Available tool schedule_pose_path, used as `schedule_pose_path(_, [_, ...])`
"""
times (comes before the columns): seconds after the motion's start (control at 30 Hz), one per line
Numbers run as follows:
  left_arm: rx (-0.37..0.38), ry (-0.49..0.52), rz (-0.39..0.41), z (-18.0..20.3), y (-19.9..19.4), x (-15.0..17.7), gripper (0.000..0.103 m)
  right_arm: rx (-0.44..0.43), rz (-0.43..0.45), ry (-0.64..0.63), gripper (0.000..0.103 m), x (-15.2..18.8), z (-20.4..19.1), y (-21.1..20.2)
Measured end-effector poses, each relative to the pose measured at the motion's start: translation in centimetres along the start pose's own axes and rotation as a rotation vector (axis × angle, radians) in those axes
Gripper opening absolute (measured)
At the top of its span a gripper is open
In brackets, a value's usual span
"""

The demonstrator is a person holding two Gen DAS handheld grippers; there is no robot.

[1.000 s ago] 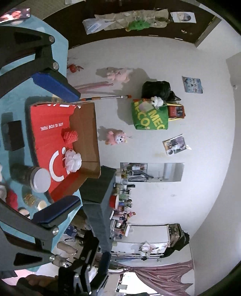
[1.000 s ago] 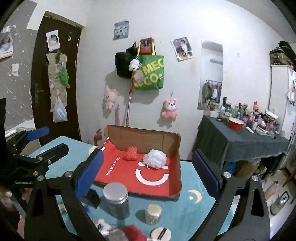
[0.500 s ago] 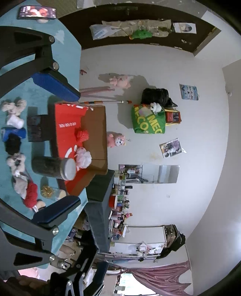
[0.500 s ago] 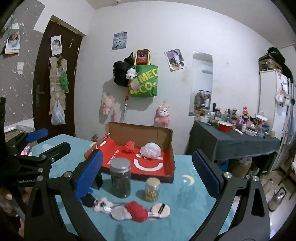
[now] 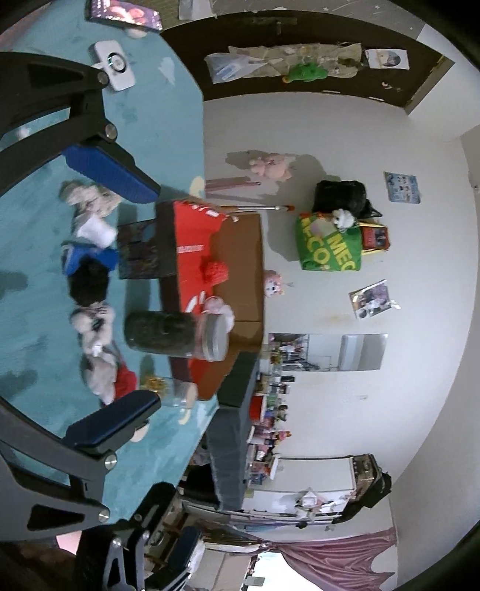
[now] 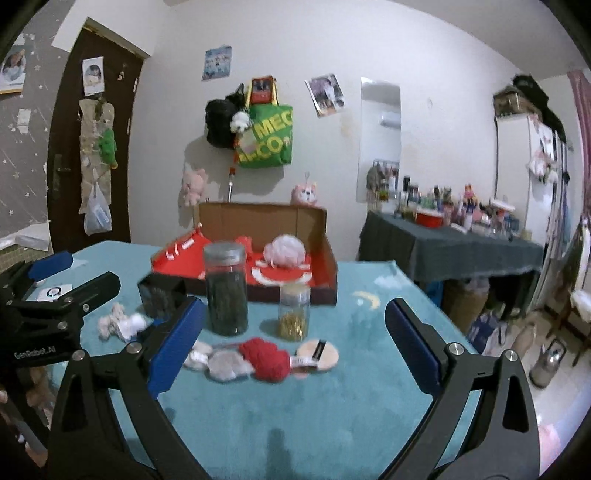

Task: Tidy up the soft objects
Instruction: 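Move both tools back toward the remaining soft items on the table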

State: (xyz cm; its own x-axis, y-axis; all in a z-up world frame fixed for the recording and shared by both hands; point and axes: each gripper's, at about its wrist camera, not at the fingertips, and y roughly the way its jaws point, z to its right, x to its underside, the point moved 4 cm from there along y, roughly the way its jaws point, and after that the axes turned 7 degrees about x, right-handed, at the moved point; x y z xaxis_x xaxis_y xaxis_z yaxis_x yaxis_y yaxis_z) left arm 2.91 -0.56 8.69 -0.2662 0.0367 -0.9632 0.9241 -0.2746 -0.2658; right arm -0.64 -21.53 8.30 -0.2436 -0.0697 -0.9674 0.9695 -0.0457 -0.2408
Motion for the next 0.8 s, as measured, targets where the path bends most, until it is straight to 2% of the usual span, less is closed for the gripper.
schedule_pose_path(0.3, [-0.007, -0.023, -0.09, -0.2, 2.2, 2.9, 0.103, 0.009, -0.116, 0.018, 0.1, 4.0, -0.4, 2.8])
schedule_pose_path(0.8, [-0.012, -0.043, -0.2, -0.2, 4.7, 6.1, 0.103, -0.001, -0.24, 0.026, 0.1, 7.8, -1.3, 5.7])
